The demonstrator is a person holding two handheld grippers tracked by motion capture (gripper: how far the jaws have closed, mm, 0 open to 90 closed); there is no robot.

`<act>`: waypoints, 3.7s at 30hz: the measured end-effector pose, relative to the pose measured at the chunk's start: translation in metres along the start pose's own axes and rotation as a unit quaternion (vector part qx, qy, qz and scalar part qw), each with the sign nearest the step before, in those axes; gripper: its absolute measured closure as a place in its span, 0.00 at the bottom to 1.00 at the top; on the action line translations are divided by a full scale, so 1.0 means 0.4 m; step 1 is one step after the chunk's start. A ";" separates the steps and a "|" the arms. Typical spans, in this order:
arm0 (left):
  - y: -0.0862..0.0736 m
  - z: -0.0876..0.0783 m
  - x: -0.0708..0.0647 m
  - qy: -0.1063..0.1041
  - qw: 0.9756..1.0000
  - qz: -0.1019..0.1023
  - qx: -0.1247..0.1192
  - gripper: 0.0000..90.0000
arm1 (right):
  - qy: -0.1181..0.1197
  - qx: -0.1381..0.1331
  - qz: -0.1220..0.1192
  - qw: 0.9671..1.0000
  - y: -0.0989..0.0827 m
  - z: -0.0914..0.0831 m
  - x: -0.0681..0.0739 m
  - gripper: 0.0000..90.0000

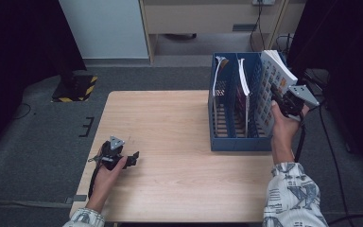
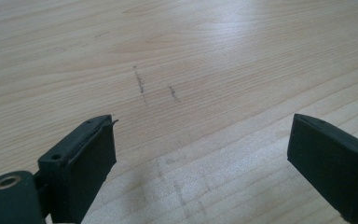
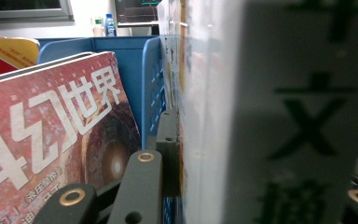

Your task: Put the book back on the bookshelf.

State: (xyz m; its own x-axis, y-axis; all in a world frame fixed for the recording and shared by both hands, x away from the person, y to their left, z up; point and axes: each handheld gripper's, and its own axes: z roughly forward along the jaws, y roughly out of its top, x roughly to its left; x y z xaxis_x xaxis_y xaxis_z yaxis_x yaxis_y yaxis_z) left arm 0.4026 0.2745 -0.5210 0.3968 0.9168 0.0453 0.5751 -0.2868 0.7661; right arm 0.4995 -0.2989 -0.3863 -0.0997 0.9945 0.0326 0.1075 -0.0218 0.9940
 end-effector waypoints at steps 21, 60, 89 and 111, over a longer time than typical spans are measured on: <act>0.005 0.000 0.001 -0.003 1.000 0.000 -0.001 0.08 | -0.004 0.008 -0.005 1.000 -0.027 0.027 0.010 0.81; 0.005 0.000 -0.001 -0.007 1.000 -0.001 0.003 0.08 | 0.034 0.026 -0.001 0.999 -0.083 -0.011 0.004 0.80; 0.001 0.007 -0.009 -0.023 1.000 0.004 0.016 0.08 | 0.035 0.009 0.002 0.999 -0.024 -0.013 0.015 0.81; 0.005 0.008 -0.004 -0.027 1.000 -0.011 0.006 0.07 | -0.009 -0.005 -0.019 1.000 -0.007 0.033 -0.001 0.82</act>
State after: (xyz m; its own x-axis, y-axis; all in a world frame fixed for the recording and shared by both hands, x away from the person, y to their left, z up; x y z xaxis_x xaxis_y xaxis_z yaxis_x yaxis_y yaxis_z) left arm 0.4054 0.2717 -0.5215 0.4217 0.9067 -0.0056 0.5917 -0.2706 0.7594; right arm 0.5121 -0.2979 -0.3903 -0.0857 0.9963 -0.0077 0.0950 0.0158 0.9954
